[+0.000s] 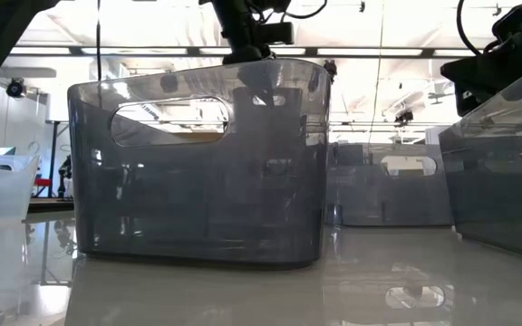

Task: Stack baskets on shelf by color
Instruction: Put the left gray bin on the shelf

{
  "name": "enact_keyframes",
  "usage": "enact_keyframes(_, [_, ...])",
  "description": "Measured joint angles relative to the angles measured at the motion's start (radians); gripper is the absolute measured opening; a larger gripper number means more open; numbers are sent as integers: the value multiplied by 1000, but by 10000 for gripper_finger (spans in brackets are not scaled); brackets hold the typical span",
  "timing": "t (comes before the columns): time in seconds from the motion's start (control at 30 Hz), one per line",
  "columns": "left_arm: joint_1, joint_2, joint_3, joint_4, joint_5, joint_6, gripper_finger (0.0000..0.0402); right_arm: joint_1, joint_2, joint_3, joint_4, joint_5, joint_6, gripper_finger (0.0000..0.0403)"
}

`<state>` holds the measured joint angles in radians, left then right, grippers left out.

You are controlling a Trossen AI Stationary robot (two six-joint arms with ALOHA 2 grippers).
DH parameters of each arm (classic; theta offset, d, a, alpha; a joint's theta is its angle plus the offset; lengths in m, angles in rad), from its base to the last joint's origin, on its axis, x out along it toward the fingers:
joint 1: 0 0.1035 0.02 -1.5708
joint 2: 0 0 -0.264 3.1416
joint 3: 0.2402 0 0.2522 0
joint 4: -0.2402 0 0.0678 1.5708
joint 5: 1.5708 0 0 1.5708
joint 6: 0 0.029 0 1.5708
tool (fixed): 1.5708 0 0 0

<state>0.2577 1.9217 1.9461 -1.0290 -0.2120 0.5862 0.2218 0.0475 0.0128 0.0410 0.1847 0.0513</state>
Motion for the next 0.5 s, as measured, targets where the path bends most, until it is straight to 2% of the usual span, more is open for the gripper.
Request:
enact_keyframes(0.27, [3,0,0,1,-3,6,20,0,0,0,0,0,0,9])
enact_keyframes(0.5, [3,0,-1,13,-3,7,93,0,0,0,0,0,0,9])
